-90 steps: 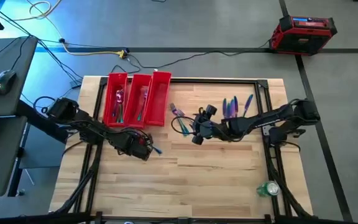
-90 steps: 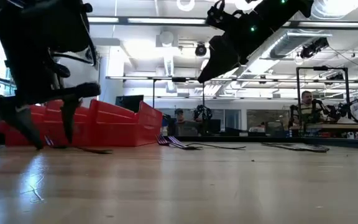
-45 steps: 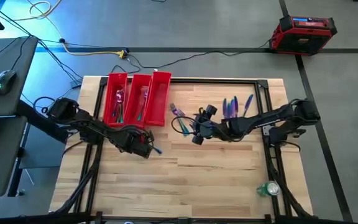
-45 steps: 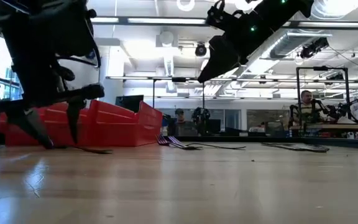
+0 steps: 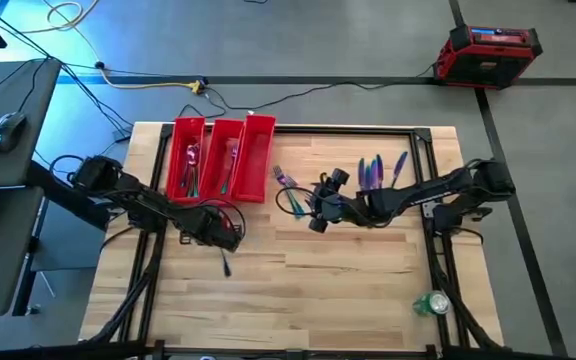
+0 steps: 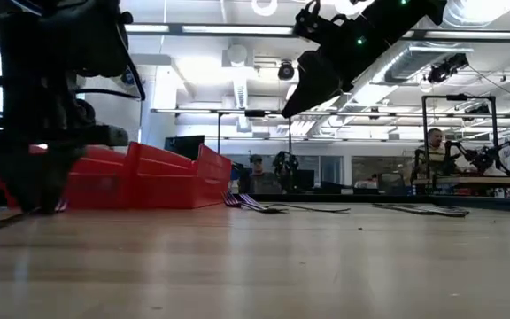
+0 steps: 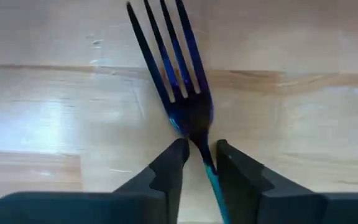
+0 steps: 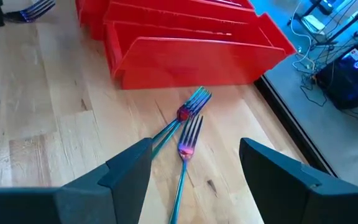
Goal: Sort silverware
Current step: Put the blue fork into the middle red bin
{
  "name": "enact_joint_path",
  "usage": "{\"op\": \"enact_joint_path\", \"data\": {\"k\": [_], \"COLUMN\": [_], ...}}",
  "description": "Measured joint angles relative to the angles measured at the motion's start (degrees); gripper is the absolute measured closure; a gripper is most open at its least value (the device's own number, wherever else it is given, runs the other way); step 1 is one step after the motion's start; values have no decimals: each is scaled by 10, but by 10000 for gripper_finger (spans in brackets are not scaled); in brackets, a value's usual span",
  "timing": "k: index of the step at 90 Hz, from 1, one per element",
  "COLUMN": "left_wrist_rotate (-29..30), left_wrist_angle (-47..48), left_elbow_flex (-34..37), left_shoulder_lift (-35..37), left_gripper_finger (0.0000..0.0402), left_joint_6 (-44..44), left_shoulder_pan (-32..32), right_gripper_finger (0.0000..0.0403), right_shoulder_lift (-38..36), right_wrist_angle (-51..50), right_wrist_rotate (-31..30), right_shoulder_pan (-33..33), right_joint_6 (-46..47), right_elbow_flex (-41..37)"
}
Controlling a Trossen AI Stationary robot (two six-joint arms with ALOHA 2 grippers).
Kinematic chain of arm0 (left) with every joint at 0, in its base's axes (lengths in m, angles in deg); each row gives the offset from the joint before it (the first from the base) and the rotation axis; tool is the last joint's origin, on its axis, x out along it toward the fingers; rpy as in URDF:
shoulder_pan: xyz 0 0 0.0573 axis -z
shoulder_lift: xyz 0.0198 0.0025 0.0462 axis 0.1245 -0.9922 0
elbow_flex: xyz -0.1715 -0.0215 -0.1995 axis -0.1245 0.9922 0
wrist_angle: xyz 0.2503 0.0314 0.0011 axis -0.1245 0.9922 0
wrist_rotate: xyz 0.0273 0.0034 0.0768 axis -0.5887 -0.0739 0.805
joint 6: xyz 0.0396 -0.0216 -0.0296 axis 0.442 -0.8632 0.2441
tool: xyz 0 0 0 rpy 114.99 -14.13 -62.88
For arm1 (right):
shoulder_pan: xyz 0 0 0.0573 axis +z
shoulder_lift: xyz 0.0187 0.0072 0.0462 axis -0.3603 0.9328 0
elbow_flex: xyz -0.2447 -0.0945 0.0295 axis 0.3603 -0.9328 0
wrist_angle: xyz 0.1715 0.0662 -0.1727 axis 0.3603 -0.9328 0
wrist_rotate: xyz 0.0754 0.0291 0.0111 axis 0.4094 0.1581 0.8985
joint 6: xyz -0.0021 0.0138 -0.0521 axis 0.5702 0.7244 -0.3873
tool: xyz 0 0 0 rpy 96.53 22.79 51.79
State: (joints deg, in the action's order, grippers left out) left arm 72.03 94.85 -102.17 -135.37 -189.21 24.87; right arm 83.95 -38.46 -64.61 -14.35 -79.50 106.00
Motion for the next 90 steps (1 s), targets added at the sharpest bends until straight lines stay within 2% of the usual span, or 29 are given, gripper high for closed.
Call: {"op": "enact_joint_path", "data": {"k": [22,38,46,53,64,73,90], "left_wrist_rotate": [-4,-10,-42,-38,4,69,277], "left_wrist_angle": [5,11,30,56,121,171,308], "left_elbow_flex": [0,-10,-38,-74,-131,-190,-311], "left_shoulder_lift": [0,-1,-2,-1,-1,-1,-1], "left_gripper_finger": [396,400,401,401,401,401,401], "left_joint_6": [8,13,27,40,43,43,60], "left_shoulder_pan": [0,3,5,5,12,18,19], "right_gripper_finger": [172,172,172,172,172,172,172], "right_shoulder_lift": [0,0,0,0,0,0,0], "right_wrist_angle": [0,0,0,0,0,0,0], "right_wrist_rotate": [2,2,2,3,4,4,4], "right_shoulder_pan": [0,0,0,0,0,0,0], "right_joint_6": [0,0,0,0,0,2,2], "right_elbow_flex": [0,0,0,0,0,0,0]}}
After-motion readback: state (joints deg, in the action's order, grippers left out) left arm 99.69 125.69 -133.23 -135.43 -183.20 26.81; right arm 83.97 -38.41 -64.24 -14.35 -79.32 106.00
